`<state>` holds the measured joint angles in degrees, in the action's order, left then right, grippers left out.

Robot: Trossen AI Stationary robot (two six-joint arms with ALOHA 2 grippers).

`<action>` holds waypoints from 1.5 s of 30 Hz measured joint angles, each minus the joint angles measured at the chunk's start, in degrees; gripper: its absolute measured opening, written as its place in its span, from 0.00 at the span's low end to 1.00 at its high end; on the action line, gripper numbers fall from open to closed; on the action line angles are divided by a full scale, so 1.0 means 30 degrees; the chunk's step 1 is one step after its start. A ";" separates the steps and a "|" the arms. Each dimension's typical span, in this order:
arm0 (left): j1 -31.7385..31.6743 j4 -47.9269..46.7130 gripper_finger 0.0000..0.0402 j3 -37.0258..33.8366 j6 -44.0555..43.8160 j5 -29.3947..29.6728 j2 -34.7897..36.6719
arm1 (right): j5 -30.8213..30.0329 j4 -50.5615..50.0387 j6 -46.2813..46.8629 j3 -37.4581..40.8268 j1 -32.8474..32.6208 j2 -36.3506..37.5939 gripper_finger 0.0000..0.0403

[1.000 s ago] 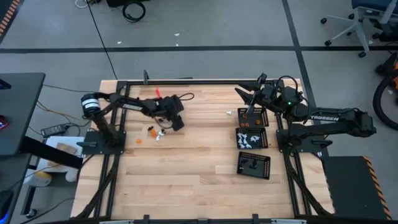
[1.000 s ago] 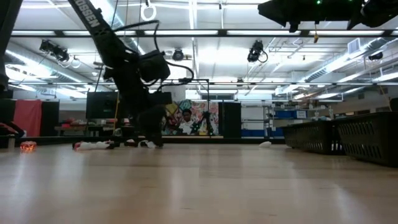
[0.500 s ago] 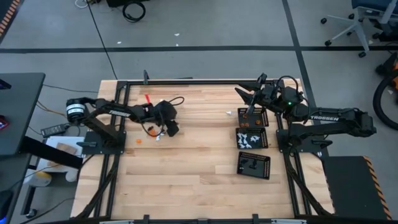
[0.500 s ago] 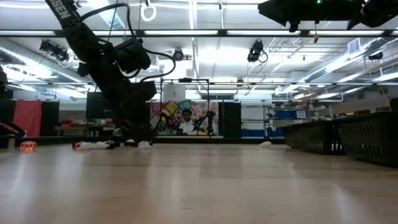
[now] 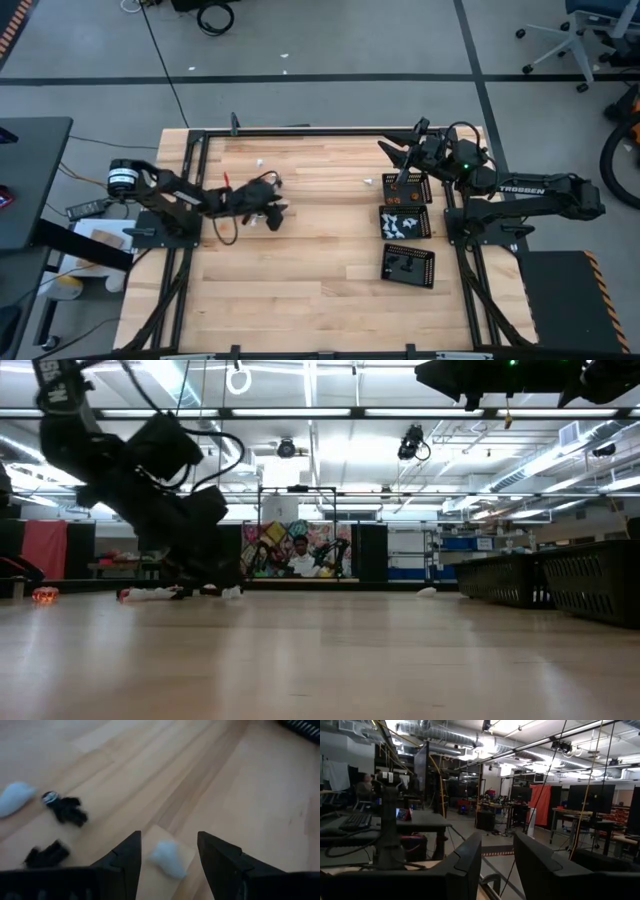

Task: Sort Halloween decoration
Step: Put the white ghost toy into the center black bin

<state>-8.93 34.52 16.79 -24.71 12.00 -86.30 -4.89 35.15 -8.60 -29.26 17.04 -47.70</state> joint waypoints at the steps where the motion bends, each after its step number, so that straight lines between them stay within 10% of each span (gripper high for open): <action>1: 0.0298 0.0545 0.45 -0.0264 0.0000 0.0524 -0.0077 | 0.0000 0.0025 -0.0007 0.0000 0.0000 0.0000 0.29; 16: 0.2021 0.6493 0.45 0.1167 0.1041 0.3501 -0.6412 | 0.0517 0.0271 0.0372 0.0000 -0.0029 0.0000 0.29; 45: 0.3199 0.7768 0.17 0.1224 0.4639 0.0744 -0.6564 | 0.0520 0.0234 0.0321 0.0000 -0.0029 0.0000 0.29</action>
<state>0.67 57.82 20.47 -10.80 14.23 -106.00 -3.32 35.86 -7.64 -29.26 16.95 -47.70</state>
